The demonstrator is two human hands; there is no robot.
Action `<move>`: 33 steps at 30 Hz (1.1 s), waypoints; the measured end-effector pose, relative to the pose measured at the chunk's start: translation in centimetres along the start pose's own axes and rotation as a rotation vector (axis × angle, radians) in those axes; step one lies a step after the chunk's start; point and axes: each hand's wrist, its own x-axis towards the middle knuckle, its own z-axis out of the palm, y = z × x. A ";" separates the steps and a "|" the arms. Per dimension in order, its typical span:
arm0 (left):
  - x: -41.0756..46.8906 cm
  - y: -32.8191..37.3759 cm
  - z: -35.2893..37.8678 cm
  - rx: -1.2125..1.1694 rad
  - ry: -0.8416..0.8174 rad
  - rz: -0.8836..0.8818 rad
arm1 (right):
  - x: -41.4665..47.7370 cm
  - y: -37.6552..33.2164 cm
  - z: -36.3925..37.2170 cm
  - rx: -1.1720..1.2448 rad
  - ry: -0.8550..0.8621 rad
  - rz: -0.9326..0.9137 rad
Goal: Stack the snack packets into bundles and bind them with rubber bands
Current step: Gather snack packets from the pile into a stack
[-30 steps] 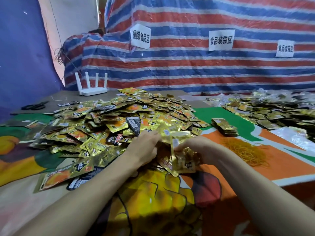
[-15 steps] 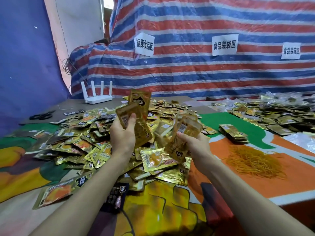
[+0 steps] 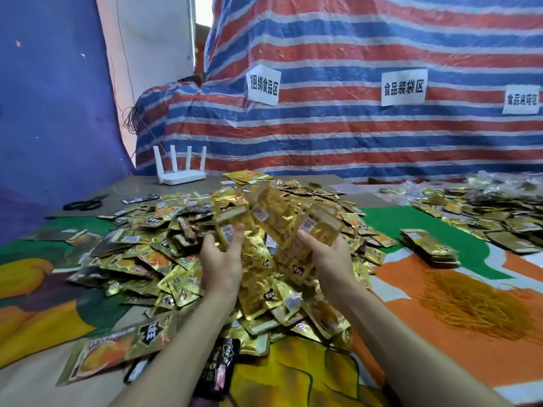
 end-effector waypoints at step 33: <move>-0.9 0.7 1.8 -0.046 -0.162 0.428 | -3.1 1.3 3.7 -0.218 -0.136 -0.357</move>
